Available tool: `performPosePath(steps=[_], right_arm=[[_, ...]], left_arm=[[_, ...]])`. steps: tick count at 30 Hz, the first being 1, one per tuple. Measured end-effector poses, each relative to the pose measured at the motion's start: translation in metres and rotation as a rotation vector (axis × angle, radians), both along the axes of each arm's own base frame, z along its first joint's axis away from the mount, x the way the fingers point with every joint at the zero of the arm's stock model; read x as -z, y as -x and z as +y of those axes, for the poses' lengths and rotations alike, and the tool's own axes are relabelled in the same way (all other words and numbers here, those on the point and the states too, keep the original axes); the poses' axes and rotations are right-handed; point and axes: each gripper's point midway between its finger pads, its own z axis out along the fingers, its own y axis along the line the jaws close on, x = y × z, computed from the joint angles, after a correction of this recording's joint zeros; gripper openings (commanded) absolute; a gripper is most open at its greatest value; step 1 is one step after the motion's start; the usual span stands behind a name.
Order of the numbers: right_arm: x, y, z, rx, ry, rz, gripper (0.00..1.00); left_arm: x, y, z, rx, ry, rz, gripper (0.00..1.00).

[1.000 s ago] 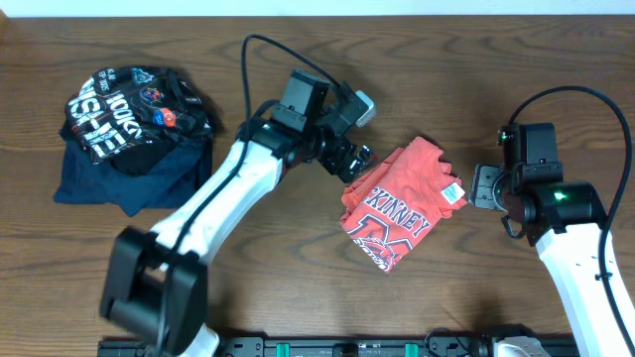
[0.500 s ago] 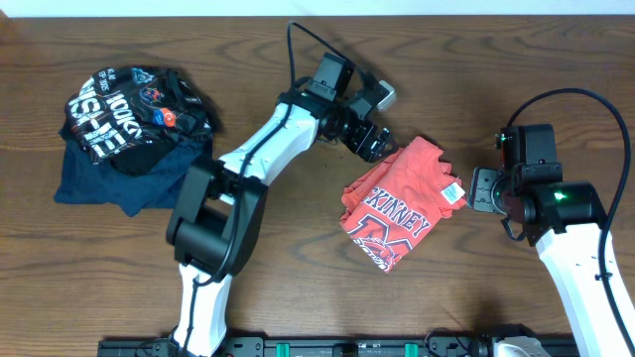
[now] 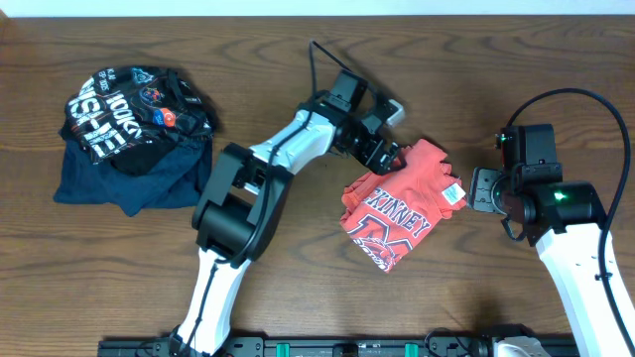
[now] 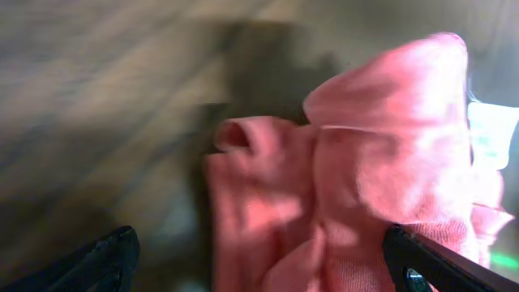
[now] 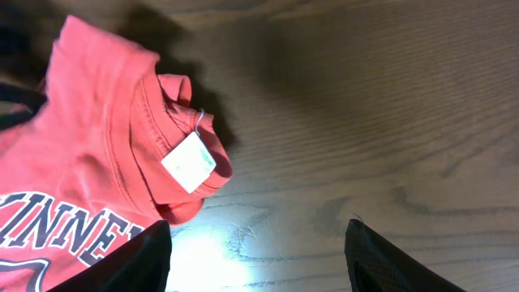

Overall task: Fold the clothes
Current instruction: 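Release the bundle and lift both grippers away from it, then lower the left gripper onto the orange bundle's top edge and grasp it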

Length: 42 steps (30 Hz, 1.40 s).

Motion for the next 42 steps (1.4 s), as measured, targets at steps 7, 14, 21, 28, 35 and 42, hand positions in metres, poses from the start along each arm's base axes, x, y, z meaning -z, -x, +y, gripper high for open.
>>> performPosePath(steps=[7, 14, 21, 28, 35, 42], right_arm=[[0.000, 0.000, 0.000, 0.000, 0.000, 0.001, 0.67], [0.000, 0.000, 0.000, 0.000, 0.000, 0.002, 0.66], [0.000, 0.000, 0.000, 0.000, 0.000, 0.002, 0.67], [0.000, 0.001, 0.000, 0.000, 0.000, 0.002, 0.67], [0.000, 0.000, 0.000, 0.000, 0.000, 0.002, 0.67], [0.000, 0.001, 0.000, 0.000, 0.000, 0.002, 0.67]], left_arm=[[-0.001, 0.019, -0.018, 0.048, 0.014, 0.021, 0.98], [-0.006, -0.020, 0.018, -0.089, 0.018, 0.052, 0.98], [-0.045, -0.026, 0.044, -0.150, 0.071, 0.143, 0.98], [-0.078, 0.028, 0.004, 0.019, 0.091, 0.142, 0.98], [-0.066, 0.045, -0.012, 0.086, 0.059, 0.113, 0.98], [-0.029, 0.033, -0.010, 0.052, -0.057, 0.048, 0.98]])
